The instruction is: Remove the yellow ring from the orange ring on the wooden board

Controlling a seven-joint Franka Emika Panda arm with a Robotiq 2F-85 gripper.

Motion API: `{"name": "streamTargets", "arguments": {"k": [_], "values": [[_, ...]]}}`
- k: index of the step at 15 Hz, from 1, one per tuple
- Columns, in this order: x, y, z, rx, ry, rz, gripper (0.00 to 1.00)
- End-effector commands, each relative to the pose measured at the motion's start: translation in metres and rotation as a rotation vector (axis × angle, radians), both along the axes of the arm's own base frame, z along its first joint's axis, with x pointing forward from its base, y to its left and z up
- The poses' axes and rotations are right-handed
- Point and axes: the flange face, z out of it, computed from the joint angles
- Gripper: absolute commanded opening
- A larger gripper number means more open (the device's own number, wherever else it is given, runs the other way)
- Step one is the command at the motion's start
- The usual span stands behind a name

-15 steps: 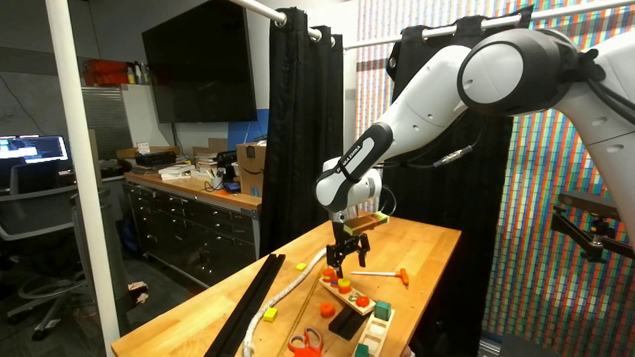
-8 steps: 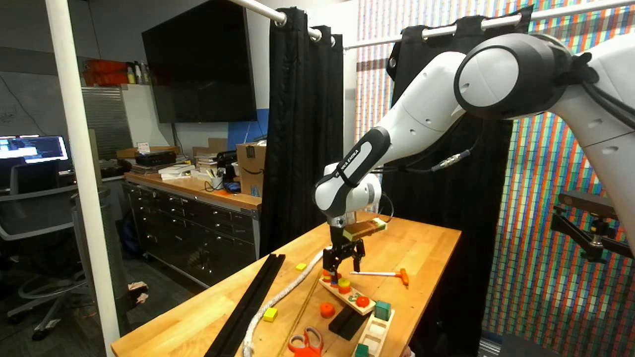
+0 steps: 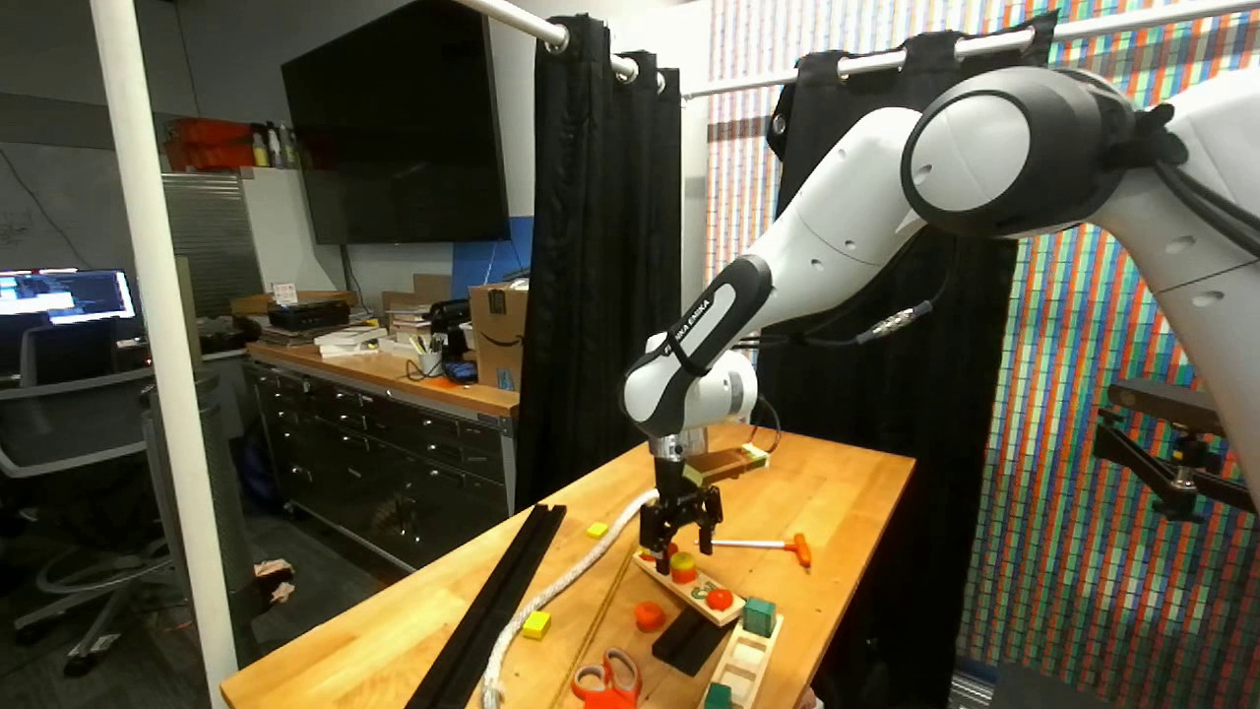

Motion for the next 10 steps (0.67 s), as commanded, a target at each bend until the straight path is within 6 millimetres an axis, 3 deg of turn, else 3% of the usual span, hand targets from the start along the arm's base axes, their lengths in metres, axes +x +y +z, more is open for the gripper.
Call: {"name": "streamTargets", "arguments": {"k": [1,10], "values": [[0.000,0.000,0.005,0.013,-0.030,0.007,1.00],[0.011,0.005,0.016,-0.057,-0.050,0.020,1.00]]}}
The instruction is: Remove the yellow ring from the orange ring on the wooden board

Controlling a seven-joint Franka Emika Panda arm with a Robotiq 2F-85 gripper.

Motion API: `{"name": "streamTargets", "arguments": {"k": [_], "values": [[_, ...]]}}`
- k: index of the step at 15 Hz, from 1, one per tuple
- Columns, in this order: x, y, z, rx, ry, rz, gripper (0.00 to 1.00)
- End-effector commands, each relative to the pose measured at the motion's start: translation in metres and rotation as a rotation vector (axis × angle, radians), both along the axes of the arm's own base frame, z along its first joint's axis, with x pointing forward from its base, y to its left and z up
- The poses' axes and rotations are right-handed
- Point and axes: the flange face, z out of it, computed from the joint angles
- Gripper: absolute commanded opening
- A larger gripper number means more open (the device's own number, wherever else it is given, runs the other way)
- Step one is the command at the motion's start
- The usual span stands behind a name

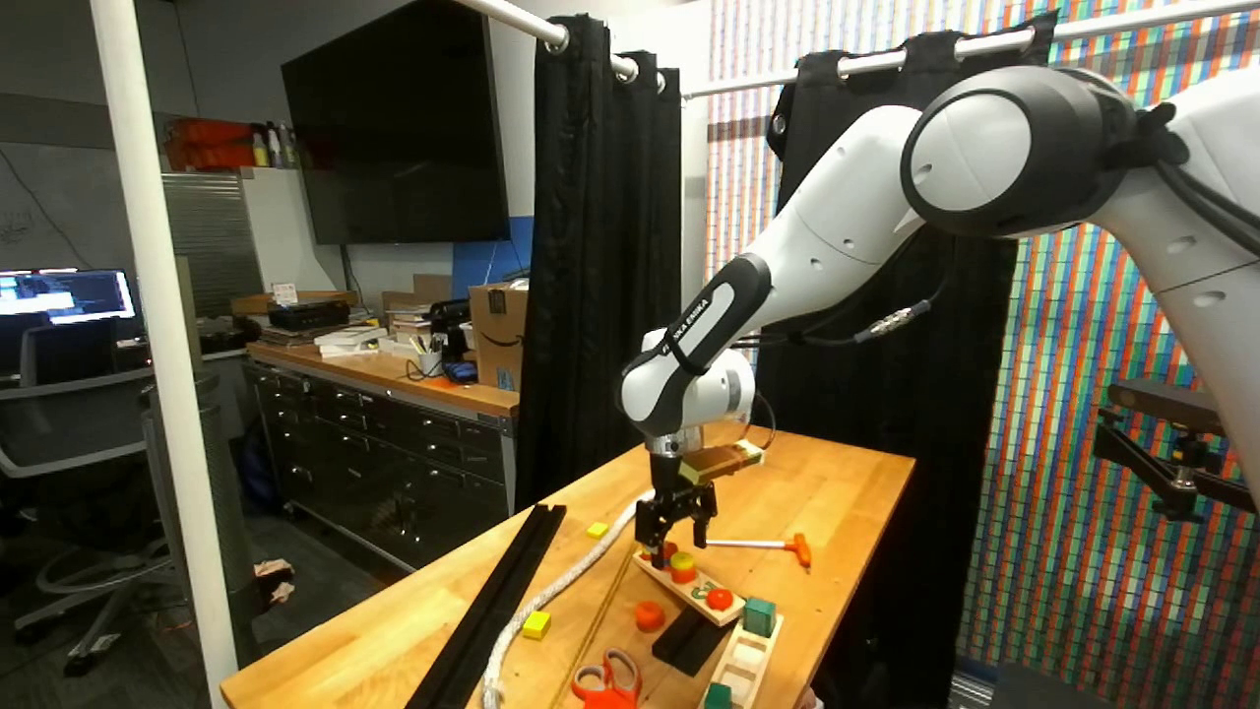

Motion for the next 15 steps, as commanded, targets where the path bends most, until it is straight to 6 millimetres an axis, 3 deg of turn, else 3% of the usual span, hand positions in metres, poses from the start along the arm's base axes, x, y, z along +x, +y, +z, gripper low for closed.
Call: {"name": "streamTargets", "arguments": {"k": [1,11,12,13,15], "values": [[0.0044,0.0033,0.0102,-0.051,-0.010,0.004,1.00],[0.0039,0.0048,0.0093,-0.098,-0.008,0.008,1.00],[0.0041,0.0045,0.0091,-0.104,-0.015,0.010,0.75],[0.0042,0.0041,0.0091,-0.105,-0.018,0.011,0.73],[0.0045,0.0034,0.0094,-0.107,-0.023,0.011,0.59]]}}
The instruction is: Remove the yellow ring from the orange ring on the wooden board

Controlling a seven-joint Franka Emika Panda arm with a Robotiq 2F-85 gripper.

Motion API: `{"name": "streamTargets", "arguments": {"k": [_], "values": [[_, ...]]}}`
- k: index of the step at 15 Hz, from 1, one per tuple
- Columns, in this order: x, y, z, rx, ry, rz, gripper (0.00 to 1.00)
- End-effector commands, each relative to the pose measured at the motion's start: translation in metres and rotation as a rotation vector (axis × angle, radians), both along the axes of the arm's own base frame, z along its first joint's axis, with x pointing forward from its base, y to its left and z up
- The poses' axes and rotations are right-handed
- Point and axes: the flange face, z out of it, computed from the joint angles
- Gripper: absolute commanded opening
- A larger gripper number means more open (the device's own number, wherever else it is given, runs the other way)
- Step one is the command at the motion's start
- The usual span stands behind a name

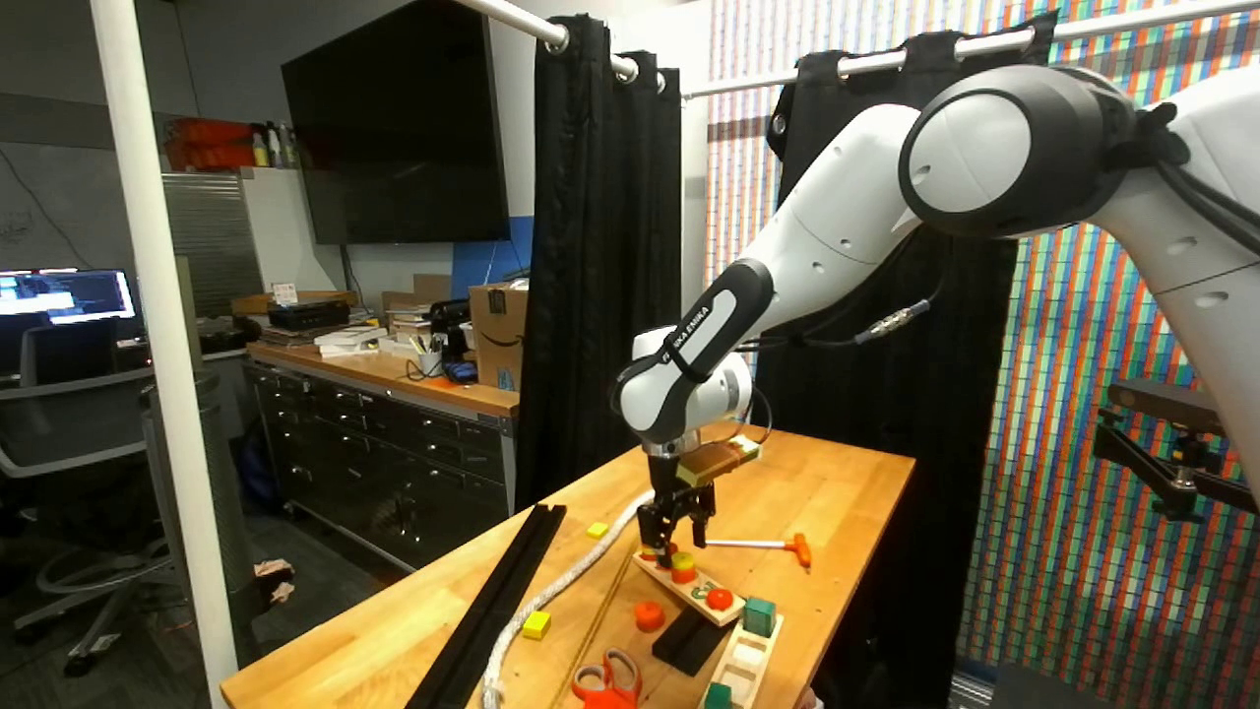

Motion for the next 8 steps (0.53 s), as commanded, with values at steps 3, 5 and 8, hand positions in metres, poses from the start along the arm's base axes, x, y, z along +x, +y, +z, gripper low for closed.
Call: {"name": "streamTargets", "arguments": {"k": [3,5,8], "values": [[0.0027,-0.0010,0.0079,-0.027,-0.029,-0.003,0.34],[0.0028,-0.0012,0.0080,-0.028,-0.031,-0.004,0.18],[0.0024,-0.0013,0.0099,-0.029,-0.036,-0.005,0.22]]}}
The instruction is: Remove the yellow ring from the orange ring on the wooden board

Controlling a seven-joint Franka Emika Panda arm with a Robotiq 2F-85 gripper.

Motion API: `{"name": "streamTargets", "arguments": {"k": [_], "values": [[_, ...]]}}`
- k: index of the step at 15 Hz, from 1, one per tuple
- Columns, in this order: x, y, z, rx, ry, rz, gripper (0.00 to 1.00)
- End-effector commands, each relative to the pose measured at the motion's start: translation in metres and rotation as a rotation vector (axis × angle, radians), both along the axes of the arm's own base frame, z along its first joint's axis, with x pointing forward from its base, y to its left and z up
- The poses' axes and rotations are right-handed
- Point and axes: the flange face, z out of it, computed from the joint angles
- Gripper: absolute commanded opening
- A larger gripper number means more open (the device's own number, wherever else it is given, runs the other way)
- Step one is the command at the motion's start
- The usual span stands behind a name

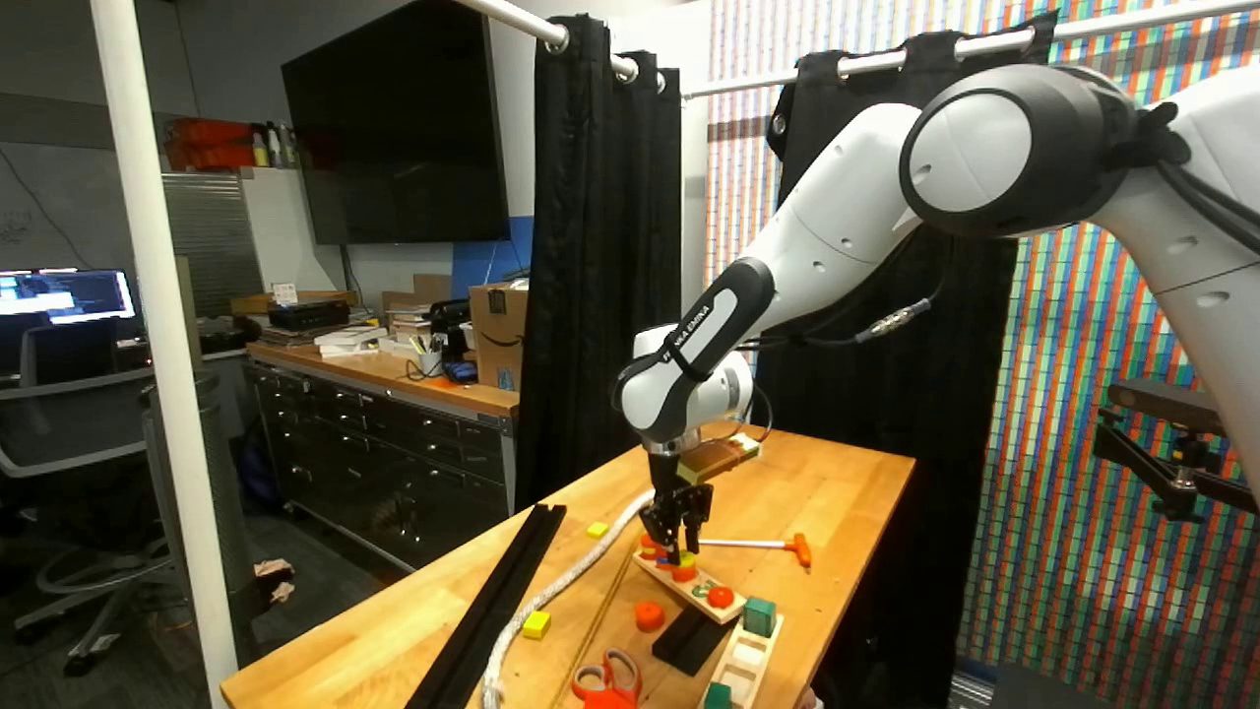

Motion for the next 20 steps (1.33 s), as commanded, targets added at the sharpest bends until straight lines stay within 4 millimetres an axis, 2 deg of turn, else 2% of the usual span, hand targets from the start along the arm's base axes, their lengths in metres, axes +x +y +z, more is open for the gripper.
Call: {"name": "streamTargets", "arguments": {"k": [1,6,10,16,20], "values": [[0.001,0.001,0.009,-0.027,-0.029,-0.004,0.22],[-0.004,0.011,0.025,-0.059,-0.059,-0.001,0.22],[-0.008,0.029,0.033,-0.087,-0.068,0.034,0.22],[-0.019,0.067,0.021,-0.051,-0.047,0.158,0.22],[-0.025,0.082,0.011,-0.027,-0.051,0.215,0.22]]}}
